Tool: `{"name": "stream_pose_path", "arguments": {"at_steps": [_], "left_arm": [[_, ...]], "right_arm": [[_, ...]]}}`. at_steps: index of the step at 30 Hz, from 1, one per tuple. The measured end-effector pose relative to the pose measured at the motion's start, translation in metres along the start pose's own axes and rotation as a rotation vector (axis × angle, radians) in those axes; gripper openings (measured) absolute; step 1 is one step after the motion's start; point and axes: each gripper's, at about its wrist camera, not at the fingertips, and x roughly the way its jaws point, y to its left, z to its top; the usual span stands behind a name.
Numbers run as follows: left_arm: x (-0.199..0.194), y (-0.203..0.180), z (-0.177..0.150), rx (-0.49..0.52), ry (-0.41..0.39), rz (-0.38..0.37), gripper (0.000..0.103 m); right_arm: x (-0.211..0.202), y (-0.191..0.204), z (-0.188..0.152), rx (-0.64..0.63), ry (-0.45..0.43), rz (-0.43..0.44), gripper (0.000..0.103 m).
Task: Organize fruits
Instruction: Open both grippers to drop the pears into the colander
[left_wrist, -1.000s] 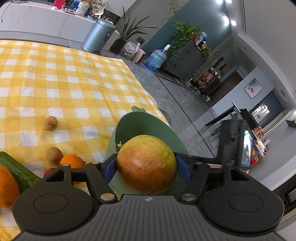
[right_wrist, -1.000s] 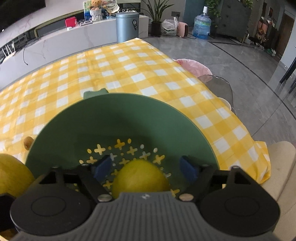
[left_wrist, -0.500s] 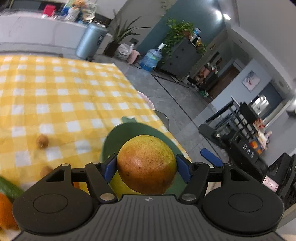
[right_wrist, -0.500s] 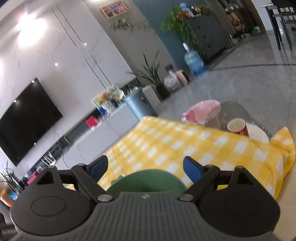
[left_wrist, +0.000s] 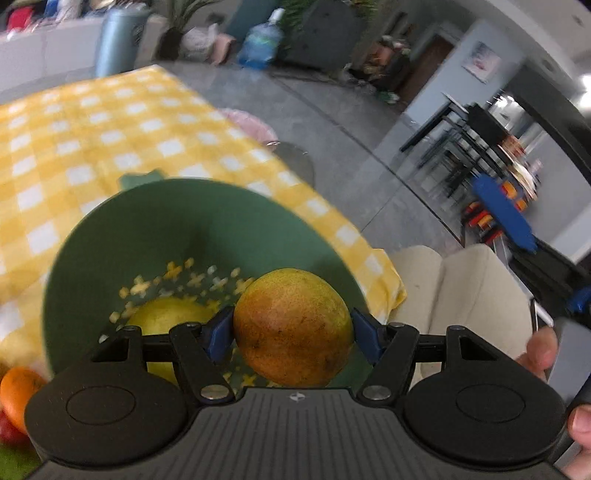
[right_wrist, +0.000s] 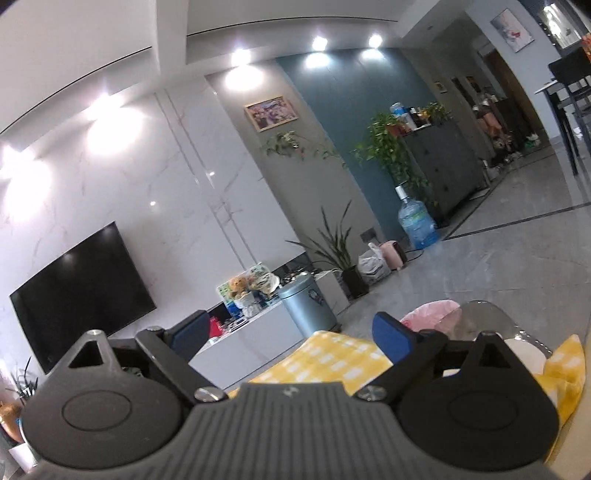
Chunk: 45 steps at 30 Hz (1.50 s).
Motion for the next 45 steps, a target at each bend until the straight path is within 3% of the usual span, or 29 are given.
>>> {"name": "stream_pose_path", "arguments": {"at_steps": [6, 10, 14, 22, 34, 45], "left_arm": [[0.008, -0.014, 0.000, 0.116, 0.016, 0.079, 0.078], [0.009, -0.017, 0.000, 0.144, -0.017, 0.132, 0.083], [-0.012, -0.020, 0.001, 0.174, -0.080, 0.108, 0.088], [-0.042, -0.012, 0.007, 0.093, -0.127, 0.166, 0.088], [-0.108, 0.010, -0.015, -0.076, -0.147, 0.251, 0.087], [-0.168, 0.019, -0.045, -0.176, -0.181, 0.302, 0.087]], "right_arm": [[0.015, -0.002, -0.010, 0.034, 0.109, 0.016, 0.092], [0.017, -0.006, -0.009, 0.050, 0.101, 0.000, 0.092], [0.015, -0.008, -0.010, 0.073, 0.113, -0.010, 0.092], [0.015, -0.005, -0.005, 0.060, 0.148, -0.027, 0.092], [0.034, 0.024, -0.010, -0.046, 0.453, -0.122, 0.089], [0.025, 0.070, -0.025, -0.137, 0.619, -0.118, 0.089]]}}
